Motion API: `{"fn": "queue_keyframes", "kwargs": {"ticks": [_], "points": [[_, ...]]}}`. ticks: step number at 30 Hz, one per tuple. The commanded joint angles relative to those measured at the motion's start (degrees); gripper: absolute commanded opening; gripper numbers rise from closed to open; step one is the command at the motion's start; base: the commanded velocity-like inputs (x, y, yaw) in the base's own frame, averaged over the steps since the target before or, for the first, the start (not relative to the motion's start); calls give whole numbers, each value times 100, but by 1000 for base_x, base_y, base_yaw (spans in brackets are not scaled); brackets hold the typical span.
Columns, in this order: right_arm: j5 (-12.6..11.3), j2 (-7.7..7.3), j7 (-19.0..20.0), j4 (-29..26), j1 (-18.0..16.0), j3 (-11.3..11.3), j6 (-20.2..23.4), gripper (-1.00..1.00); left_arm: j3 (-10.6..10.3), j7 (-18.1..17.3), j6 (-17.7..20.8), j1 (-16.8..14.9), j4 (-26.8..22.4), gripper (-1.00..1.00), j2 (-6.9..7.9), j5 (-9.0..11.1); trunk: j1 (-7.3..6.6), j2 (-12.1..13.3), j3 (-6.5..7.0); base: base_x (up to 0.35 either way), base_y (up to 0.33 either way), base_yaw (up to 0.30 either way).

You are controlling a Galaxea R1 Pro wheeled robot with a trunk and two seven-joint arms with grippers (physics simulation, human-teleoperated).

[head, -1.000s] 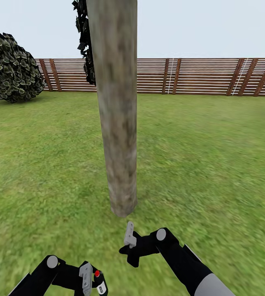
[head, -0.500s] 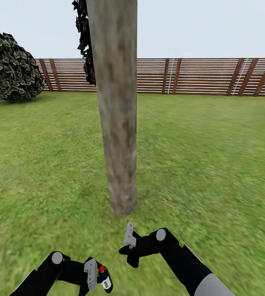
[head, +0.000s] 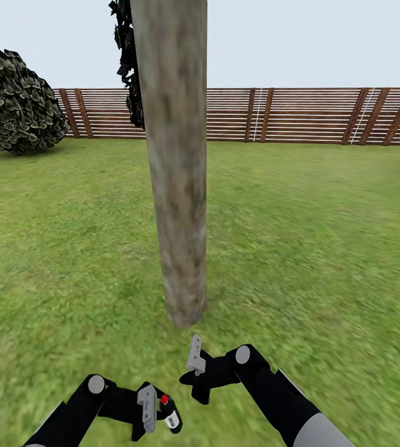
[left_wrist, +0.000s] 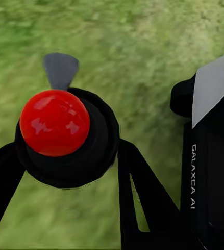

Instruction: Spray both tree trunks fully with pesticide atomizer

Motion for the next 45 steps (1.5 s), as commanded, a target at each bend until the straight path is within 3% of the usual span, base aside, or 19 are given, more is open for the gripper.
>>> {"fn": "queue_keyframes", "kwargs": {"ticks": [1,16,45], "points": [[0,0,0,0,0,0,0,-100,-1,3,-3,0,-3,-100,-18,-3,0,0,0,0,0,0],[-6,0,0,0,0,9,0,-100,0,8,5,0,1,-100,-198,-6,0,0,0,0,0,0],[-9,1,0,-7,0,9,0,-100,7,17,25,-114,-118,-100,-280,10,0,0,0,0,0,0]]}}
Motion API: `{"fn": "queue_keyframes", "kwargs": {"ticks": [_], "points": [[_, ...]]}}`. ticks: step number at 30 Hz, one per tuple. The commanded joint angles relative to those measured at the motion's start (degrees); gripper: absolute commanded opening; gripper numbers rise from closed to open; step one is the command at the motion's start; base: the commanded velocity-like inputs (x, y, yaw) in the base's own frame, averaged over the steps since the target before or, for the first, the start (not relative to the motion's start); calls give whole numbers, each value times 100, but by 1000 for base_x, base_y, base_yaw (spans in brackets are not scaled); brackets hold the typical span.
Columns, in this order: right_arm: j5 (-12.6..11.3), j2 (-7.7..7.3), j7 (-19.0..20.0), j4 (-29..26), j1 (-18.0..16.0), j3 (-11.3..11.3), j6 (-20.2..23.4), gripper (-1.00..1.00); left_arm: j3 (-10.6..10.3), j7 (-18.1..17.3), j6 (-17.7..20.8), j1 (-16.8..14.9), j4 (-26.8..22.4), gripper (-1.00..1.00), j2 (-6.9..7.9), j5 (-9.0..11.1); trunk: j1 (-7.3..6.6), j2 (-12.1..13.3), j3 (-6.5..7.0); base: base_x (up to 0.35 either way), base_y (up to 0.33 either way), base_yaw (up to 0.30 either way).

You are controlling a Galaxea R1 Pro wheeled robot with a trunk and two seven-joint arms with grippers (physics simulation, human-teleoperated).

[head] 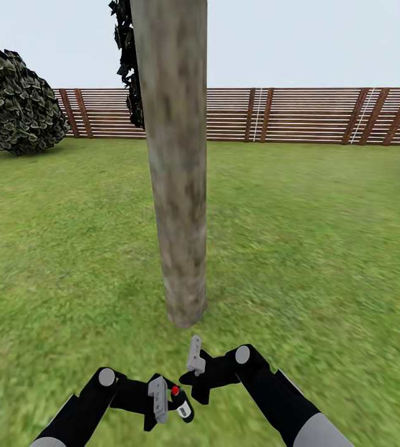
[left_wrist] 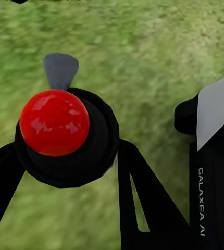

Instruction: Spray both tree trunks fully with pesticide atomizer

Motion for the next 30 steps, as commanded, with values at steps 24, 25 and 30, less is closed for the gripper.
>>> {"fn": "queue_keyframes", "kwargs": {"ticks": [24,25,30], "points": [[0,0,0,-2,0,-2,0,-100,9,-7,13,-79,-110,-100,-16,27,0,0,0,0,0,0],[0,-1,0,-2,0,-1,0,-100,9,-9,13,-79,-112,-100,-17,27,0,0,0,0,0,0],[0,-1,0,-2,0,-8,0,-100,9,-110,17,-79,-119,-100,-18,27,0,0,0,0,0,0]]}}
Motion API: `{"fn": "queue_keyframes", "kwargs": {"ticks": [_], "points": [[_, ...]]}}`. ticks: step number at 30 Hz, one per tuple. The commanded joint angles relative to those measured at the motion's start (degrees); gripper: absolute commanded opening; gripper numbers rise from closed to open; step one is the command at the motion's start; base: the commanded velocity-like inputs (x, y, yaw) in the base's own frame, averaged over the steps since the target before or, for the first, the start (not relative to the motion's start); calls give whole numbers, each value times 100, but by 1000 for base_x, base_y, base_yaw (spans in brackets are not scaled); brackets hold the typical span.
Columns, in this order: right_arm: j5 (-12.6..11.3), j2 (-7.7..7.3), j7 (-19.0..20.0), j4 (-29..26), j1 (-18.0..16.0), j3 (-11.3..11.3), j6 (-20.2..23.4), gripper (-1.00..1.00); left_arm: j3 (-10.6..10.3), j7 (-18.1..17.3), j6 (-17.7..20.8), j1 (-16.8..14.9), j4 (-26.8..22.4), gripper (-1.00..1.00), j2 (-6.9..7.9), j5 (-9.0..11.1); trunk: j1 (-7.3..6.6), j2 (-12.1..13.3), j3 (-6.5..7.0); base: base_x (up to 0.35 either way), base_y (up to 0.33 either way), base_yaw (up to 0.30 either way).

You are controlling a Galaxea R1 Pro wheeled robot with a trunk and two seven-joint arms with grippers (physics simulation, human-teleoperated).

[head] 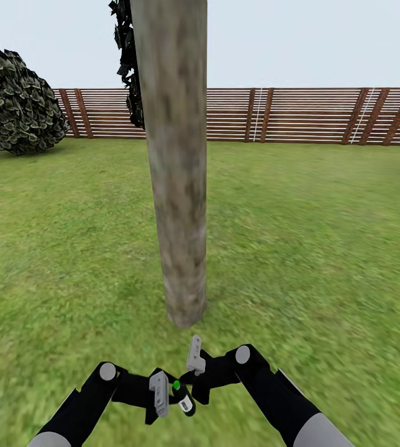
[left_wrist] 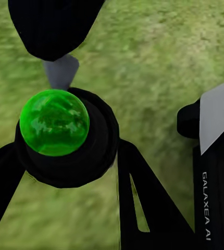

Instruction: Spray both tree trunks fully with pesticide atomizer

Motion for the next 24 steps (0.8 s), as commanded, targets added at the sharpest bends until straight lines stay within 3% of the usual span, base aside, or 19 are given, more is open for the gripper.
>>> {"fn": "queue_keyframes", "kwargs": {"ticks": [1,5,7,9,12,14,17,20,22,24], "points": [[0,0,0,0,0,0,0,-100,0,-44,4,0,-1,-100,0,1,0,0,0,0,0,0],[0,0,0,0,0,-1,0,-100,-1,-62,13,0,4,-100,13,-37,0,0,0,0,0,0],[0,0,0,0,0,-1,0,-100,7,-35,16,-3,6,-100,91,-58,0,0,0,0,0,0],[0,0,0,0,0,-1,0,-100,13,-13,36,-7,7,-100,192,-117,0,0,0,0,0,0],[0,1,0,0,0,-1,0,-100,39,19,236,-1,11,-100,457,-399,0,0,0,0,0,0],[0,0,0,0,0,-1,0,-100,82,68,310,5,28,-100,527,-453,0,0,0,0,0,0],[0,0,-18,-2,0,-14,0,-100,343,298,353,29,71,-100,556,-485,0,0,0,0,0,0],[-5,0,-127,-8,1,-41,6,-100,794,709,444,68,84,-100,516,-484,0,0,0,0,0,0],[-19,6,-728,-13,0,-113,14,-100,1076,949,831,77,86,-100,504,-451,0,0,0,0,0,0],[-39,11,-1295,-6,0,-359,16,-100,1310,1145,1168,78,88,-100,500,-426,0,0,0,0,0,0]]}}
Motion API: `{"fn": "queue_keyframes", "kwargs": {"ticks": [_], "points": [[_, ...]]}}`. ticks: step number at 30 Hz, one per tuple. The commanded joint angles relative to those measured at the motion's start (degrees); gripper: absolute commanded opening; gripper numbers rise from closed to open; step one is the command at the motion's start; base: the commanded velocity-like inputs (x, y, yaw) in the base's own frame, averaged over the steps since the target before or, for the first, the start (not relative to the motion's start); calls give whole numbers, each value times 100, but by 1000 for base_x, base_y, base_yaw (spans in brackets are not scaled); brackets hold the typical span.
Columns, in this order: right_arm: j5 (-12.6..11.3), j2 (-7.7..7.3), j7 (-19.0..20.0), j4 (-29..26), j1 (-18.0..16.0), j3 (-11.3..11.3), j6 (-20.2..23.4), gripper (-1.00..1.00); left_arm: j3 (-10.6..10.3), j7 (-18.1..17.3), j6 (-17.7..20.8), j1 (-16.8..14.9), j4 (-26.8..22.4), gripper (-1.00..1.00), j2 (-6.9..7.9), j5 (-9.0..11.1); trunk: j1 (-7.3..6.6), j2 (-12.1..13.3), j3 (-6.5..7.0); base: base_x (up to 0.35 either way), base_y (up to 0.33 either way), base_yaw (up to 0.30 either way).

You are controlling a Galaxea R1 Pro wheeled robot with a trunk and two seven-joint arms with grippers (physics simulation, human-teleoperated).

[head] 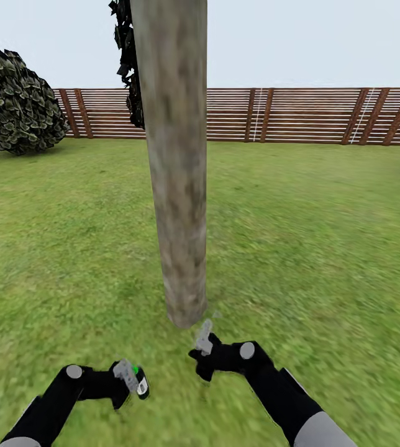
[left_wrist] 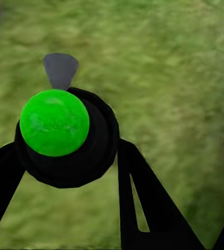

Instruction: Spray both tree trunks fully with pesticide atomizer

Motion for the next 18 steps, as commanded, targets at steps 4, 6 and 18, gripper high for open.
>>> {"fn": "queue_keyframes", "kwargs": {"ticks": [4,6,18], "points": [[-460,63,-959,189,1,-1577,96,-100,879,752,695,-6,4,-100,-59,232,0,0,0,0,0,0],[-617,70,-1178,234,5,-2160,175,100,1107,1040,847,-7,6,-100,-69,346,0,0,0,0,0,0],[-769,63,-2837,344,324,-4061,180,100,1297,3726,861,-14,1100,-100,-161,1854,0,0,0,0,0,0]]}}
